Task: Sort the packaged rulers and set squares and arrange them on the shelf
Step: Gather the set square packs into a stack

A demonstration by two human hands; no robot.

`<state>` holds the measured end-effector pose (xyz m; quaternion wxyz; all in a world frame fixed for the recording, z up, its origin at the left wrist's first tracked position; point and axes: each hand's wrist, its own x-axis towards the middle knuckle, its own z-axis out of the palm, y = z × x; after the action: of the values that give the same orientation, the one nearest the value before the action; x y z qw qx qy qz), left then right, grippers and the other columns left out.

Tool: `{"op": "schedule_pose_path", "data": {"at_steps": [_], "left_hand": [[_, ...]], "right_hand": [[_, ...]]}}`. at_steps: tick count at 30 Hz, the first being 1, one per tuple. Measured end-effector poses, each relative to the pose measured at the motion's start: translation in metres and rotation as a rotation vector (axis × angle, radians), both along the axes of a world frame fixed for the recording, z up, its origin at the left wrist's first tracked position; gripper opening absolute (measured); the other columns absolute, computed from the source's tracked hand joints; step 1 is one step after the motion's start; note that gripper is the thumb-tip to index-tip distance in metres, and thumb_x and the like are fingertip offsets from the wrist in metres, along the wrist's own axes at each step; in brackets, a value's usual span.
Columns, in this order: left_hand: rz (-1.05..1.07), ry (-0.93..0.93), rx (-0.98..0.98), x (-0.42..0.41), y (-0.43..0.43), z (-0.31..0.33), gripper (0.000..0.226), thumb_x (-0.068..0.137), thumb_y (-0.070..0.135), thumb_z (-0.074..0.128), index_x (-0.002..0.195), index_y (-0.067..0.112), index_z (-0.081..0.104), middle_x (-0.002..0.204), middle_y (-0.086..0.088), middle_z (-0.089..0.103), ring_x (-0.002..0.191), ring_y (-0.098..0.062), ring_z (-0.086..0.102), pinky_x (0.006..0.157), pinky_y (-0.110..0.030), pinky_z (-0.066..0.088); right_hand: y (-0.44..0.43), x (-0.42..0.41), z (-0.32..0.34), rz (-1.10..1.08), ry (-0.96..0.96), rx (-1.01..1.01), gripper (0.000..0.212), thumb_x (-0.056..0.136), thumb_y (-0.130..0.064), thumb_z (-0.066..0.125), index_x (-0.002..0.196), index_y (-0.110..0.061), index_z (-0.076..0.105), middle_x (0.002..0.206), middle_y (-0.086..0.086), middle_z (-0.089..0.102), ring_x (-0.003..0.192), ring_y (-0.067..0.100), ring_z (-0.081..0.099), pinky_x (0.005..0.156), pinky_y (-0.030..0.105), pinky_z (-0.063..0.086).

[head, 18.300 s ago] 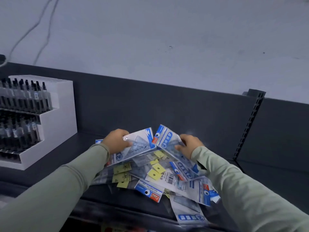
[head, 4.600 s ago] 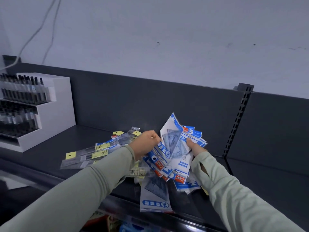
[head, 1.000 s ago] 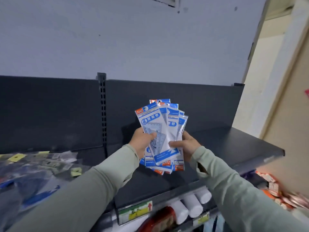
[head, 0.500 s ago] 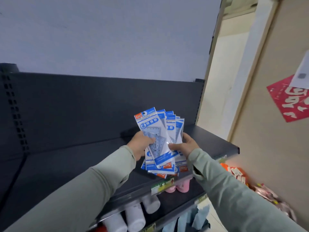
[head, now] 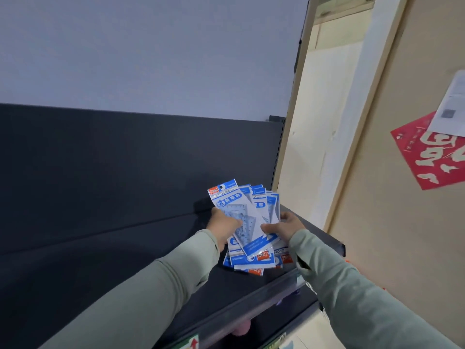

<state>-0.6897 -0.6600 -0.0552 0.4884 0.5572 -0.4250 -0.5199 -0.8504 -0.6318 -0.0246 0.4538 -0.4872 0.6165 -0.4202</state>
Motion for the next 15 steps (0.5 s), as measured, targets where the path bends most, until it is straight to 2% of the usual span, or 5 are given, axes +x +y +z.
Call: {"op": "schedule_pose_path", "data": {"at_steps": [5,9,11,13,15], "left_hand": [[-0.005,-0.052,0.04,-0.032,-0.029,-0.009,0.04,0.088,0.009,0.061,0.121,0.017,0.039,0.117,-0.005,0.06,0.101,-0.022,0.063,0.088,-0.045,0.055],[0.026,-0.194,0.032,-0.052,-0.042,-0.017,0.047,0.092,0.005,0.057,0.13,0.012,0.029,0.121,-0.005,0.056,0.103,-0.02,0.059,0.083,-0.032,0.051],[0.038,-0.338,-0.009,-0.058,-0.047,-0.02,0.062,0.09,0.004,0.06,0.138,0.007,0.022,0.128,-0.01,0.055,0.112,-0.025,0.057,0.088,-0.033,0.049],[0.028,-0.533,-0.024,-0.062,-0.049,-0.023,0.079,0.087,0.007,0.063,0.148,0.008,0.014,0.134,-0.016,0.048,0.117,-0.028,0.054,0.097,-0.033,0.045],[-0.015,-0.745,0.016,-0.067,-0.05,-0.026,0.073,0.087,0.015,0.06,0.149,0.02,0.022,0.141,-0.018,0.033,0.124,-0.031,0.046,0.103,-0.029,0.037]], "right_hand": [[-0.043,-0.03,-0.011,0.023,0.05,0.049,0.052,0.075,0.0,0.074,0.12,-0.001,0.048,0.106,0.02,0.067,0.073,0.03,0.066,0.075,0.042,0.056],[-0.074,-0.051,-0.018,0.067,0.157,0.1,0.051,0.076,0.0,0.072,0.121,0.0,0.048,0.109,0.02,0.067,0.075,0.029,0.065,0.077,0.042,0.056],[-0.087,-0.06,-0.021,0.105,0.236,0.112,0.051,0.077,-0.001,0.072,0.122,0.0,0.049,0.113,0.02,0.065,0.083,0.03,0.065,0.084,0.041,0.054],[-0.097,-0.066,-0.023,0.161,0.377,0.104,0.051,0.08,-0.004,0.071,0.126,0.002,0.05,0.121,0.019,0.062,0.098,0.029,0.062,0.093,0.034,0.048],[-0.106,-0.072,-0.026,0.207,0.463,0.094,0.056,0.082,-0.009,0.071,0.132,0.004,0.047,0.129,0.017,0.057,0.112,0.029,0.058,0.096,0.029,0.042]]}}
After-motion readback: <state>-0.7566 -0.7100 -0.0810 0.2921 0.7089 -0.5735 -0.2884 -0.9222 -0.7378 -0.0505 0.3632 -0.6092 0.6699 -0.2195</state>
